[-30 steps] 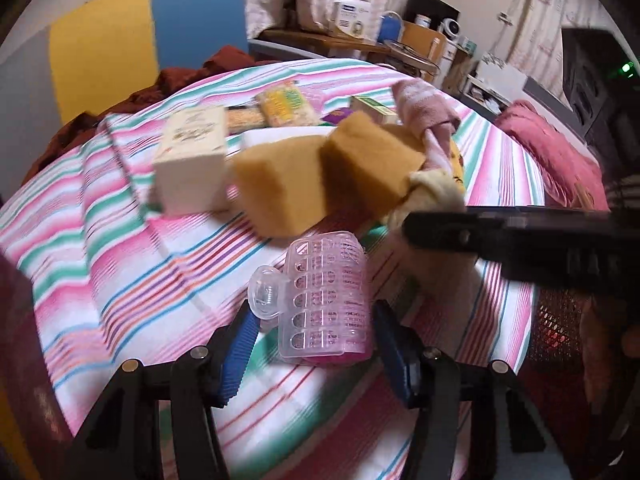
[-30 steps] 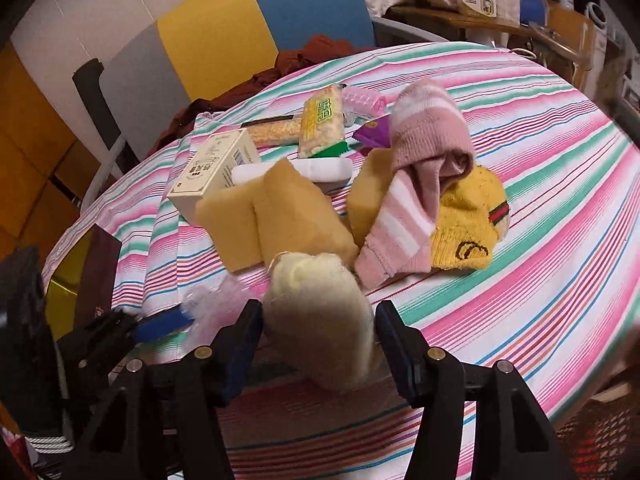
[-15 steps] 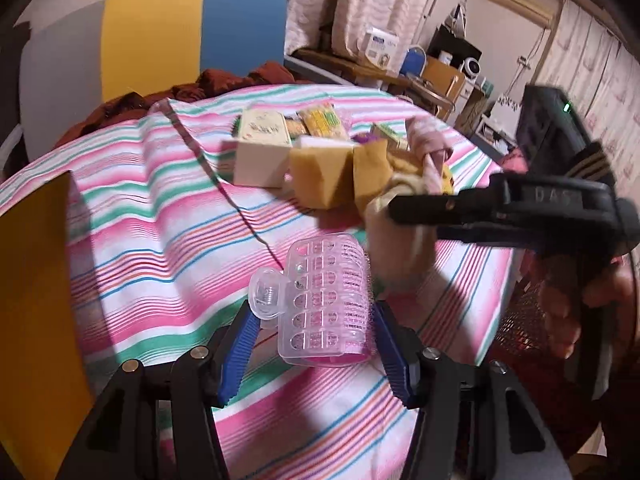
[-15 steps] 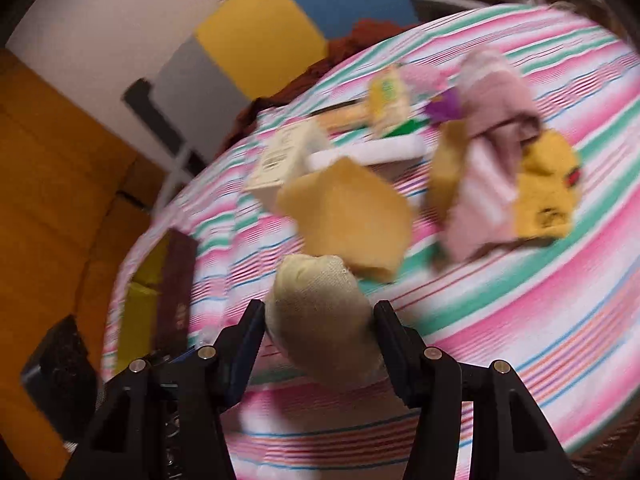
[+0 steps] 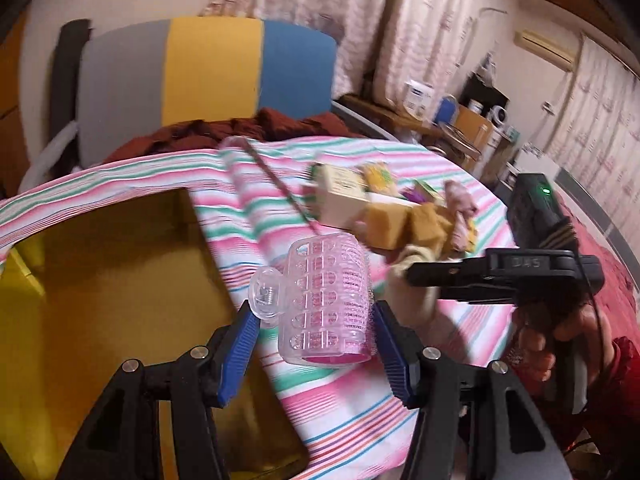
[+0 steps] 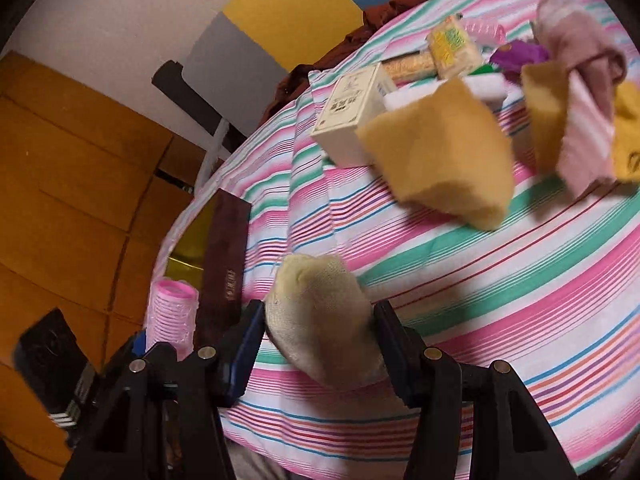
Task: Organize objects
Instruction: 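Carry the sock and hair roller in both grippers over the gold tray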
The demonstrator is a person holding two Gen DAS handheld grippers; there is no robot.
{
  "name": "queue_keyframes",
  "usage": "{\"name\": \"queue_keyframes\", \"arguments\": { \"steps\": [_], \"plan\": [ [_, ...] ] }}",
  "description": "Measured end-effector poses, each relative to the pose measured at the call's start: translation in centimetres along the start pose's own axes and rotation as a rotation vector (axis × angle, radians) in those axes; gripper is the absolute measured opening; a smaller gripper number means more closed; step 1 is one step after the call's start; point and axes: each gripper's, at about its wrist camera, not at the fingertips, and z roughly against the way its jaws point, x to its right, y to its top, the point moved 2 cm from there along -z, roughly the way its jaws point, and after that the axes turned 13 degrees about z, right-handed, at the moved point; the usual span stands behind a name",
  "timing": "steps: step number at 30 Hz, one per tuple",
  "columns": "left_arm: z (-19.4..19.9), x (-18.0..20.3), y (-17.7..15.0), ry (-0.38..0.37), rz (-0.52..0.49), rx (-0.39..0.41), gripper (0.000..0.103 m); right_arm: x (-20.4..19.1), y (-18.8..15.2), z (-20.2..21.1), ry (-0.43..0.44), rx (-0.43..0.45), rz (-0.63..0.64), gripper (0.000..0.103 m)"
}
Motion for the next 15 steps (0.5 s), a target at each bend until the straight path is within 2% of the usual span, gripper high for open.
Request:
{"name": "queue_keyframes", "arguments": {
  "steps": [7,15],
  "plan": [
    [2.0,-6.5,1.2,0.088,0.129,0.043,0.058,-6.0,2.9,-1.4,0.077,0.018,0.074,0.056],
    [2.4,-13.9,2.5,0.251,0.206,0.033,0.058,-14.2,5.1,-7.9,0.135,-0.08,0.177,0.056]
  ]
}}
